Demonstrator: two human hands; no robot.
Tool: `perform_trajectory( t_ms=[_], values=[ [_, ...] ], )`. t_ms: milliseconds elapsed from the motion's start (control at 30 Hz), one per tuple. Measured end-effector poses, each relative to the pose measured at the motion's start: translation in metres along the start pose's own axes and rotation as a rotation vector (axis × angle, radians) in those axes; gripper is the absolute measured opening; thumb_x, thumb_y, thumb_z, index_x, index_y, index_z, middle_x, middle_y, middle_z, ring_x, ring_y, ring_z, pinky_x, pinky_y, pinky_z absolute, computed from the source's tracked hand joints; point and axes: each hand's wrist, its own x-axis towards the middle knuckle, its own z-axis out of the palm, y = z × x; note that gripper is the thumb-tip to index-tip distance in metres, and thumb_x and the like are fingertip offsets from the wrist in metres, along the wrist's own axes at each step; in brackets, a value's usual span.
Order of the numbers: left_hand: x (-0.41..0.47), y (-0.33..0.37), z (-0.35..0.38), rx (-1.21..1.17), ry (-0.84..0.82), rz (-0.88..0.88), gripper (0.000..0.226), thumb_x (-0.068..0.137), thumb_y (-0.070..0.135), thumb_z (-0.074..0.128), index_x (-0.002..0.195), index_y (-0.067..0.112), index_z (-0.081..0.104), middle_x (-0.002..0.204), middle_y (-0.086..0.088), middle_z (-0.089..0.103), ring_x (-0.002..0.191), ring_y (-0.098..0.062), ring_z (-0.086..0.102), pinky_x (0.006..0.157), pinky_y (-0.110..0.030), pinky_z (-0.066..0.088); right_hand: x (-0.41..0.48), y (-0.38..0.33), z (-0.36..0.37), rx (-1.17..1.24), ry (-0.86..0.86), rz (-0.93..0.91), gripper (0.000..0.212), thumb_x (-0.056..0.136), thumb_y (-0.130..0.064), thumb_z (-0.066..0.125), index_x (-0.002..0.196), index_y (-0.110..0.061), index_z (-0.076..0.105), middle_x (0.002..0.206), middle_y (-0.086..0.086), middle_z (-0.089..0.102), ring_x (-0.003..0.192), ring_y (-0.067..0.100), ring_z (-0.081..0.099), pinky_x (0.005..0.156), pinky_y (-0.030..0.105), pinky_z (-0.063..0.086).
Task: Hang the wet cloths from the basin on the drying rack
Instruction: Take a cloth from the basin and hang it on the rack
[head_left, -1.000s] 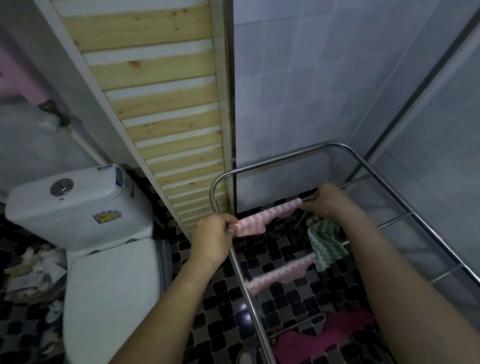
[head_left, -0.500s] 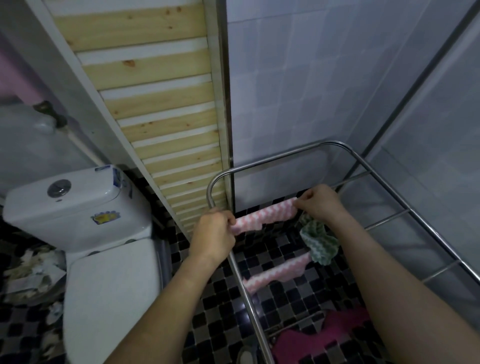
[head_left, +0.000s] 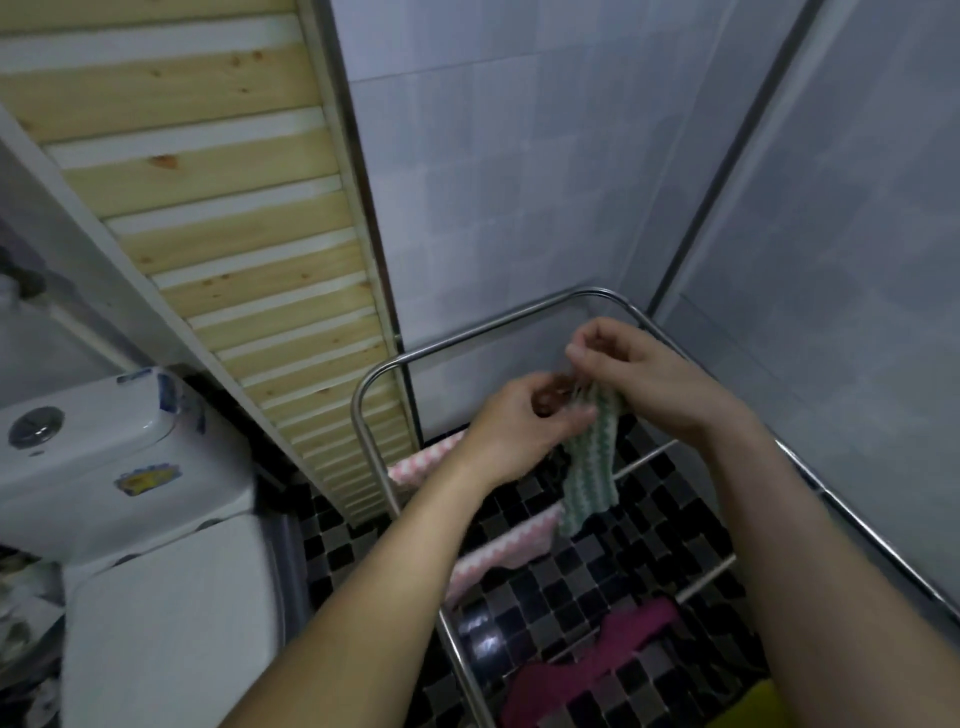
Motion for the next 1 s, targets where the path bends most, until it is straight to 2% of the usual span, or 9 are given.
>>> perform_trajectory(
  t_ms=[100, 200, 333, 467, 533, 600, 767, 867, 1000],
  values=[
    [0.007, 0.01, 0.007, -0.028, 0.057, 0.011, 0.003, 0.084, 0.013, 0.072, 0.082, 0.014, 0.069, 0.068, -0.003, 0.06, 0.061, -0.01, 0.05, 0.061, -0.027, 0.041, -0.007, 0.0, -0.018, 0.008, -0.035, 0.035, 0.023, 0.081, -0.029, 0.065, 0.096, -0.019, 0.051, 0.078, 0.007, 0.045, 0.071, 0.018, 0.041, 0.06, 0.024, 0.036],
    [0.013, 0.026, 0.006, -0.087, 0.12, 0.103, 0.021, 0.083, 0.008, 0.072, 0.07, 0.023, 0.063, 0.07, -0.005, 0.056, 0.067, -0.016, 0.05, 0.065, -0.027, 0.04, -0.014, 0.005, -0.049, -0.158, -0.14, 0.08, 0.048, 0.073, -0.02, 0.079, 0.115, -0.025, 0.056, 0.093, 0.003, 0.054, 0.077, 0.012, 0.052, 0.073, 0.025, 0.046],
    [0.02, 0.047, 0.0, -0.148, 0.19, 0.246, 0.028, 0.082, 0.003, 0.071, 0.074, 0.028, 0.062, 0.075, -0.001, 0.058, 0.075, -0.014, 0.053, 0.072, -0.024, 0.045, -0.018, 0.017, -0.08, -0.268, -0.148, 0.104, 0.026, 0.078, -0.001, 0.075, 0.097, -0.019, 0.072, 0.092, -0.001, 0.073, 0.08, 0.007, 0.065, 0.075, 0.023, 0.051],
    [0.031, 0.048, -0.002, -0.197, 0.229, 0.247, 0.026, 0.088, 0.003, 0.065, 0.083, 0.028, 0.062, 0.082, -0.003, 0.053, 0.077, -0.013, 0.05, 0.072, -0.02, 0.045, -0.025, 0.025, -0.099, 0.092, 0.105, 0.158, 0.017, 0.07, -0.001, 0.075, 0.073, -0.017, 0.073, 0.074, -0.002, 0.073, 0.066, 0.008, 0.067, 0.06, 0.019, 0.054],
    [0.041, 0.039, 0.003, -0.186, 0.223, 0.235, 0.026, 0.089, 0.004, 0.064, 0.084, 0.029, 0.06, 0.083, -0.006, 0.05, 0.074, -0.014, 0.047, 0.069, -0.022, 0.043, -0.023, 0.034, -0.105, 0.32, 0.211, 0.19, 0.017, 0.058, -0.009, 0.079, 0.071, -0.017, 0.07, 0.072, -0.001, 0.071, 0.063, 0.011, 0.068, 0.061, 0.023, 0.058],
    [0.047, 0.026, 0.009, -0.133, 0.229, 0.201, 0.027, 0.088, 0.008, 0.065, 0.081, 0.032, 0.058, 0.077, 0.002, 0.048, 0.068, -0.012, 0.045, 0.066, -0.024, 0.041, -0.019, 0.045, -0.108, 0.383, 0.293, 0.245, 0.02, 0.065, -0.005, 0.076, 0.075, -0.017, 0.064, 0.068, -0.005, 0.069, 0.061, 0.009, 0.067, 0.061, 0.023, 0.056],
    [0.058, -0.011, 0.024, -0.047, 0.175, -0.01, 0.024, 0.088, 0.01, 0.067, 0.077, 0.027, 0.054, 0.073, 0.003, 0.05, 0.062, -0.015, 0.048, 0.049, -0.023, 0.046, -0.006, 0.073, -0.108, 0.335, 0.463, 0.342, 0.025, 0.084, 0.013, 0.059, 0.074, -0.009, 0.055, 0.062, 0.002, 0.064, 0.053, 0.01, 0.063, 0.053, 0.017, 0.055],
    [0.067, -0.025, 0.025, 0.084, 0.187, -0.042, 0.022, 0.084, 0.016, 0.072, 0.073, 0.026, 0.056, 0.069, -0.001, 0.057, 0.059, -0.017, 0.054, 0.052, -0.024, 0.046, 0.008, 0.085, -0.106, 0.176, 0.556, 0.318, 0.023, 0.084, 0.012, 0.061, 0.073, -0.008, 0.058, 0.069, 0.01, 0.058, 0.049, 0.007, 0.058, 0.055, 0.015, 0.054],
    [0.079, -0.024, 0.022, -0.027, 0.287, -0.055, 0.02, 0.087, 0.009, 0.068, 0.075, 0.02, 0.055, 0.07, -0.005, 0.056, 0.052, -0.014, 0.054, 0.043, -0.015, 0.043, 0.036, 0.091, -0.102, -0.017, 0.646, 0.253, 0.023, 0.083, 0.003, 0.068, 0.071, -0.016, 0.063, 0.073, 0.01, 0.062, 0.063, 0.017, 0.056, 0.073, 0.033, 0.052]
  ],
)
